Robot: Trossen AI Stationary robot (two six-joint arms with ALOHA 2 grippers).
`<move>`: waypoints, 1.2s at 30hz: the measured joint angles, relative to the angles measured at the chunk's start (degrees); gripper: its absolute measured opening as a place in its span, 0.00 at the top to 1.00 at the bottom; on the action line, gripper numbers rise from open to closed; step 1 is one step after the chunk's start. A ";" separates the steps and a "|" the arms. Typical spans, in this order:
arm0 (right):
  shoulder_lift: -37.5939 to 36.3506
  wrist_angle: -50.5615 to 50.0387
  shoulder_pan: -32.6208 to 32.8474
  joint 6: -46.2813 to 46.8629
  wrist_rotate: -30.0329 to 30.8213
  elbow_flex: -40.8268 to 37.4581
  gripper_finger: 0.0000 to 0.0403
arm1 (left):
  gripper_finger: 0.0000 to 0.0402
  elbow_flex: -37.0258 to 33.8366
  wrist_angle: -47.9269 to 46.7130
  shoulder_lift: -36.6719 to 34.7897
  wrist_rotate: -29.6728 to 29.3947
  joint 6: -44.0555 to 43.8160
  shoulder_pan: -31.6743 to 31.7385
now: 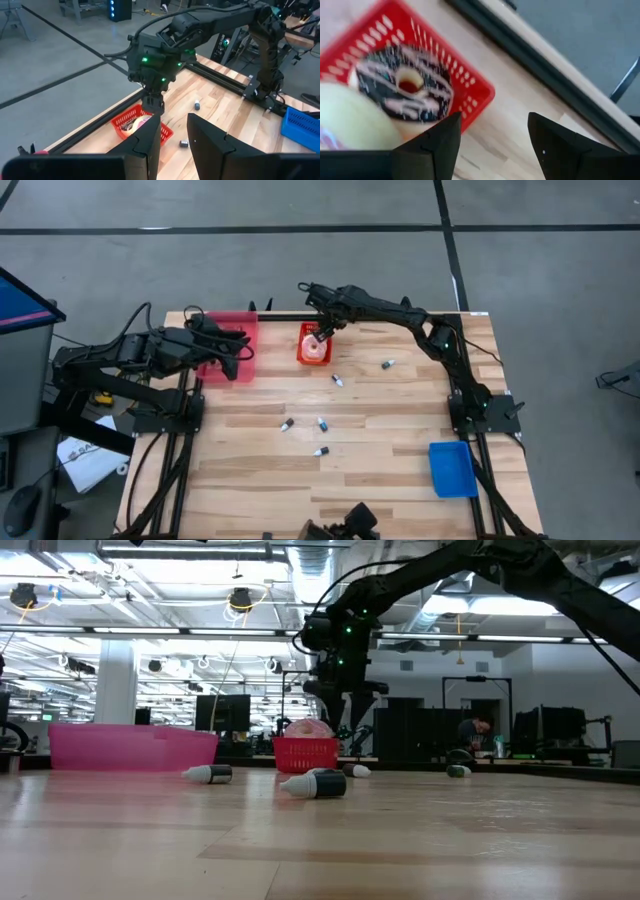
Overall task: Pick & Place Food Item
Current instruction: Adjust the red bin
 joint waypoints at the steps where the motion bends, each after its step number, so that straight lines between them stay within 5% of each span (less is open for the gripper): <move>1: -0.38 -0.45 -0.19 0.28 -0.03 0.02 0.45 | 0.77 0.00 0.13 0.00 -0.01 0.00 0.00; 6: -4.52 -5.36 1.71 0.23 -2.21 -0.14 0.45 | 0.77 0.00 0.20 -0.02 0.00 -1.32 -0.02; 15: -11.36 -2.90 17.35 0.83 -9.45 -0.11 0.54 | 0.77 0.00 -6.53 -0.02 0.00 -1.89 -0.02; 25: -4.51 -0.96 20.14 10.67 -7.21 -0.22 0.97 | 0.77 0.00 -7.04 -0.02 1.49 -1.77 -0.02; 36: 2.09 -4.49 19.32 14.77 -6.51 -0.14 1.00 | 0.77 0.00 -6.55 -0.13 3.30 -1.92 -0.02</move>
